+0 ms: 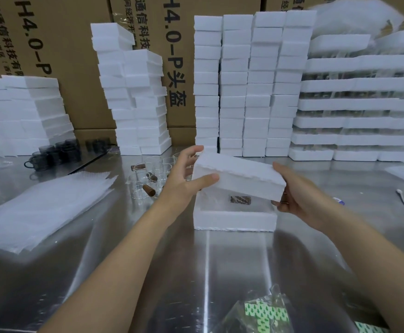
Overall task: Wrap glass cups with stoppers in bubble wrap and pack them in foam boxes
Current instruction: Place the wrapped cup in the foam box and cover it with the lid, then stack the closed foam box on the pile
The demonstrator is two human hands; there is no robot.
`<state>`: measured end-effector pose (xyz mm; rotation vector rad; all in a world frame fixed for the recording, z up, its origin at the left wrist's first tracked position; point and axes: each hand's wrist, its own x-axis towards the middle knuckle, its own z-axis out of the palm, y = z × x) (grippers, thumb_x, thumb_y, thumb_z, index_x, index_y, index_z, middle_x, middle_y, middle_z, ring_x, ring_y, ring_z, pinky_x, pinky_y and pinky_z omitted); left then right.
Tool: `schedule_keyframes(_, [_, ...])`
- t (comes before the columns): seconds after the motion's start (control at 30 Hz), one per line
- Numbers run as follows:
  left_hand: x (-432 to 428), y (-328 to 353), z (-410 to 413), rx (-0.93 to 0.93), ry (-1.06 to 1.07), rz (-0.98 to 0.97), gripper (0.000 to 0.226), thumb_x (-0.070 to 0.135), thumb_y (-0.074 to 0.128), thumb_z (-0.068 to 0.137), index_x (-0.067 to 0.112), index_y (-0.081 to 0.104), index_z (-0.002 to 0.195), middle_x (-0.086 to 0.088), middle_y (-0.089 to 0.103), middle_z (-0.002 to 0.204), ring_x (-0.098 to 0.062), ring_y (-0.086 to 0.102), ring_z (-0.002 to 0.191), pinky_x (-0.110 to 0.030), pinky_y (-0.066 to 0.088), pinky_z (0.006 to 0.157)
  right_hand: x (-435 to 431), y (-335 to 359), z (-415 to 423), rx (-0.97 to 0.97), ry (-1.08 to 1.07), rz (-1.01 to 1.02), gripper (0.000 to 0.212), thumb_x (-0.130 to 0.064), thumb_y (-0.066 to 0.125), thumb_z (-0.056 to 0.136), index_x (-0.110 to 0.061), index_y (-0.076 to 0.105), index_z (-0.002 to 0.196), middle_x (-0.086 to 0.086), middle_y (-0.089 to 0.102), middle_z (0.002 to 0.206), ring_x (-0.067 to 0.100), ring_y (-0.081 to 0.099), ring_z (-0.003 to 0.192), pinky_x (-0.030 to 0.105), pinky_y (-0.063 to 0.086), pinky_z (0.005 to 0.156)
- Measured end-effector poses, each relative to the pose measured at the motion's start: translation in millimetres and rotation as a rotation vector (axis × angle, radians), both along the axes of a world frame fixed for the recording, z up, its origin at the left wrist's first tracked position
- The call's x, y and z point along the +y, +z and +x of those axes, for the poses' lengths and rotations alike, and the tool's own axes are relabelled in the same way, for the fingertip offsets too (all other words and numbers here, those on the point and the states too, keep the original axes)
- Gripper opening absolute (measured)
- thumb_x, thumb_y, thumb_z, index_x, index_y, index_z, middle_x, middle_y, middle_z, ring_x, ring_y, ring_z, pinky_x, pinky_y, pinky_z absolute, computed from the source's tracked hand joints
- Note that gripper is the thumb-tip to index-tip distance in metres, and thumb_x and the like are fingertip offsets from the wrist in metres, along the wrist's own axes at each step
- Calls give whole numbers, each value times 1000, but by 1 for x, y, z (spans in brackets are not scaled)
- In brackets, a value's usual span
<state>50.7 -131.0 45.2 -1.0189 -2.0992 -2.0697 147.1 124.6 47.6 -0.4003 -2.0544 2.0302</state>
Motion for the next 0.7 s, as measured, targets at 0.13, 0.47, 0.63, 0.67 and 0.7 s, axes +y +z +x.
schedule_keyframes(0.13, [-5,-4,-1,46,-41,-205,82,34,88,74,36,52,148,-4,54,144,-20,59,130,-32,53,108,5,-8,-3,-45,-44,62,35,-58,53,101,-28,72,102,-9,63,68,9,54,55,29,43,64])
schedule_keyframes(0.47, [-24,5,-11,-3,-65,-388,69,30,95,80,43,61,139,3,62,138,-6,71,112,-13,55,89,4,-14,-6,-40,-30,153,49,-66,66,89,-24,79,111,-1,77,98,20,65,90,34,53,79])
schedule_keyframes(0.63, [-28,3,-14,-56,-88,-426,77,24,99,73,39,62,139,1,63,137,-12,74,112,-27,56,105,4,-16,-6,-35,4,161,47,-64,65,92,-24,79,112,-2,82,102,21,76,94,34,55,79])
schedule_keyframes(0.67, [-28,2,-14,-54,-94,-448,78,23,99,74,39,61,139,2,62,138,-12,73,113,-22,56,102,5,-16,-7,-26,10,161,46,-64,65,92,-25,79,113,-2,82,104,20,77,95,33,55,80])
schedule_keyframes(0.7, [-29,2,-14,-48,-96,-478,78,24,99,74,40,60,140,4,62,139,-12,72,115,-17,56,98,5,-17,-7,-18,12,161,45,-63,65,92,-25,79,113,-3,82,105,19,78,96,33,55,82])
